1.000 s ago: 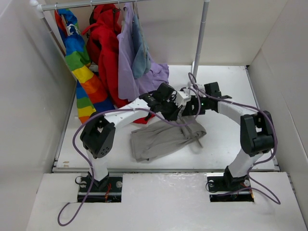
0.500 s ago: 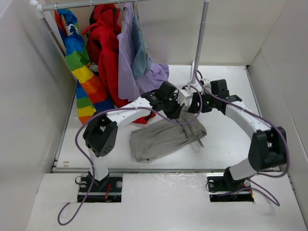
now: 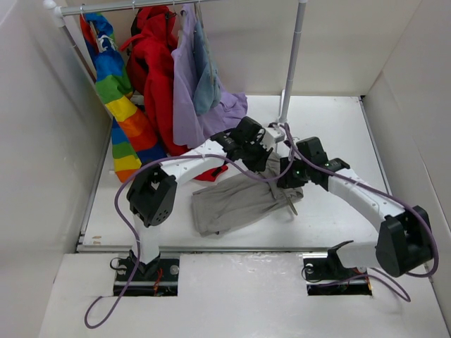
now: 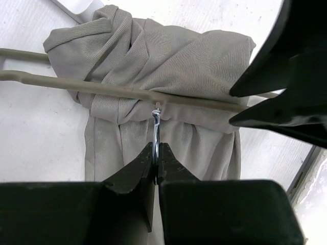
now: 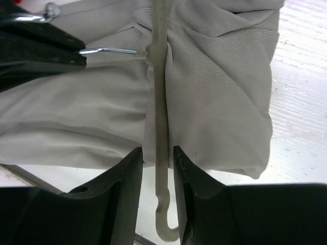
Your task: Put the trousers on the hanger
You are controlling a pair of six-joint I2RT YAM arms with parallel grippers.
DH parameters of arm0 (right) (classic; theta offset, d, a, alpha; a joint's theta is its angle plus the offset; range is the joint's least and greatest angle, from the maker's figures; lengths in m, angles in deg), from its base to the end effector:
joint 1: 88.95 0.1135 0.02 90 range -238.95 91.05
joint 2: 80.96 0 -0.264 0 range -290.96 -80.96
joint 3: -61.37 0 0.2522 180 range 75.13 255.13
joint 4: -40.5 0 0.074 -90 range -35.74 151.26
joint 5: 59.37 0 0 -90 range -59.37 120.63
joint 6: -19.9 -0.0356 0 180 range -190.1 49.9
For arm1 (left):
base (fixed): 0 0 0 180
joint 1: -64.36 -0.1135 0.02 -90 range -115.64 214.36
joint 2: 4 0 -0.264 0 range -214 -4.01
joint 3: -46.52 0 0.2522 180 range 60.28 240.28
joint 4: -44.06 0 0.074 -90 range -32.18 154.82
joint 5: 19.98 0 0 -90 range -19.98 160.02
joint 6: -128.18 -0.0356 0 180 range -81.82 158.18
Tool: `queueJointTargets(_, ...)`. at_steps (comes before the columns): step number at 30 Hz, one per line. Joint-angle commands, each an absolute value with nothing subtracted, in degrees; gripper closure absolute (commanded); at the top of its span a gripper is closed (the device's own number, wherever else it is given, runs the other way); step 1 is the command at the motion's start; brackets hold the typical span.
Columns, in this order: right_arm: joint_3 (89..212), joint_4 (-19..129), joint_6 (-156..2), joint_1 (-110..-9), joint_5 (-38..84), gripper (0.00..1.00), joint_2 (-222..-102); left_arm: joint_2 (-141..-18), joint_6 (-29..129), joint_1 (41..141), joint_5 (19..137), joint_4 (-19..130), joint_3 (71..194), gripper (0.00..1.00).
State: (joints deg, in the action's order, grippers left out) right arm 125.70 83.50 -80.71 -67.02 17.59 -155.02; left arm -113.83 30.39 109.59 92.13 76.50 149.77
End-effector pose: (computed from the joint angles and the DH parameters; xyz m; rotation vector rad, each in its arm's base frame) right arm 0.2399 0.1053 0.2382 -0.3467 2.5092 0.5168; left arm 0.3026 -0.3241 0.2656 1.2188 1.9633 -0.7778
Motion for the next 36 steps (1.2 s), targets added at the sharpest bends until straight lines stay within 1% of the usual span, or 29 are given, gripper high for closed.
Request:
queueJointTargets(1, 125.6, 80.6, -82.6, -64.8, 19.2, 0.64, -156.9, -113.3, 30.9, 110.1, 92.0, 74.9, 153.3, 1.0)
queueJointTargets(3, 125.6, 80.1, -82.6, -64.1, 19.2, 0.64, -158.3, -113.3, 30.9, 110.6, 92.0, 74.9, 153.3, 1.0)
queueJointTargets(7, 125.6, 79.5, -84.4, -62.1, 23.2, 0.64, -159.5, -113.9, 31.4, 110.6, 91.5, 74.9, 153.3, 1.0)
queueJointTargets(10, 125.6, 79.5, -86.3, -62.1, 26.2, 0.58, -160.9, -113.9, 31.9, 110.6, 92.0, 74.9, 153.3, 1.0)
queueJointTargets(12, 125.6, 79.5, -87.0, -62.1, 28.5, 0.58, -161.8, -113.9, 31.9, 110.6, 92.0, 74.9, 153.3, 1.0)
queueJointTargets(14, 125.6, 79.5, -87.0, -62.1, 28.5, 0.62, -163.4, -113.9, 31.9, 110.6, 92.0, 75.4, 153.3, 1.0)
queueJointTargets(15, 125.6, 79.0, -87.0, -62.7, 28.5, 0.67, -163.4, -113.9, 31.9, 110.6, 92.5, 75.4, 153.8, 1.0)
queueJointTargets(17, 125.6, 78.4, -87.0, -62.7, 28.5, 0.72, -164.5, -113.9, 31.9, 110.6, 93.0, 75.4, 153.8, 1.0)
queueJointTargets(18, 125.6, 78.3, -87.0, -62.7, 27.8, 0.76, -164.5, -113.9, 31.9, 110.6, 93.0, 75.4, 153.8, 1.0)
queueJointTargets(19, 125.6, 78.3, -87.0, -62.7, 27.8, 0.85, -164.5, -113.9, 32.6, 110.6, 93.0, 75.4, 153.8, 1.0)
queueJointTargets(20, 125.6, 78.3, -87.0, -62.7, 27.3, 0.91, -164.5, -113.9, 32.6, 110.6, 93.0, 75.4, 154.3, 0.95)
queueJointTargets(21, 125.6, 77.8, -87.0, -62.7, 26.6, 0.97, -164.5, -113.9, 32.6, 110.6, 93.0, 75.9, 154.3, 0.87)
queueJointTargets(22, 125.6, 77.8, -86.5, -63.3, 26.1, 1.0, -163.9, -113.9, 33.2, 110.6, 93.7, 75.9, 154.8, 0.75)
queueJointTargets(23, 125.6, 77.1, -85.8, -63.8, 25.3, 1.0, -163.4, -113.9, 33.3, 110.6, 93.7, 76.6, 154.8, 0.65)
queueJointTargets(24, 125.6, 77.1, -85.8, -64.3, 24.1, 1.0, -163.4, -113.9, 33.3, 110.6, 95.4, 77.6, 155.5, 0.46)
queueJointTargets(27, 125.1, 76.6, -84.5, -66.9, 20.3, 1.0, -163.4, -111.8, 31.0, 110.6, 97.6, 79.3, 156.3, 0.3)
queueJointTargets(30, 124.4, 75.4, -82.7, -70.1, 14.9, 1.0, -163.4, -106.5, 24.9, 110.6, 98.1, 80.9, 154.3, 0.3)
queueJointTargets(31, 124.4, 74.6, -81.8, -70.9, 13.1, 1.0, -163.4, -104.6, 23.0, 110.6, 97.6, 80.9, 151.3, 0.3)
queueJointTargets(32, 124.4, 74.6, -81.8, -72.4, 9.7, 1.0, -163.4, -100.9, 21.1, 110.6, 97.6, 80.9, 149.4, 0.35)
queueJointTargets(35, 124.4, 73.3, -80.3, -73.0, 7.1, 1.0, -163.9, -96.5, 15.6, 110.6, 95.6, 79.5, 142.7, 0.43)
queueJointTargets(36, 125.0, 73.3, -80.3, -73.5, 7.1, 1.0, -163.9, -96.5, 15.6, 111.8, 94.2, 78.6, 141.0, 0.49)
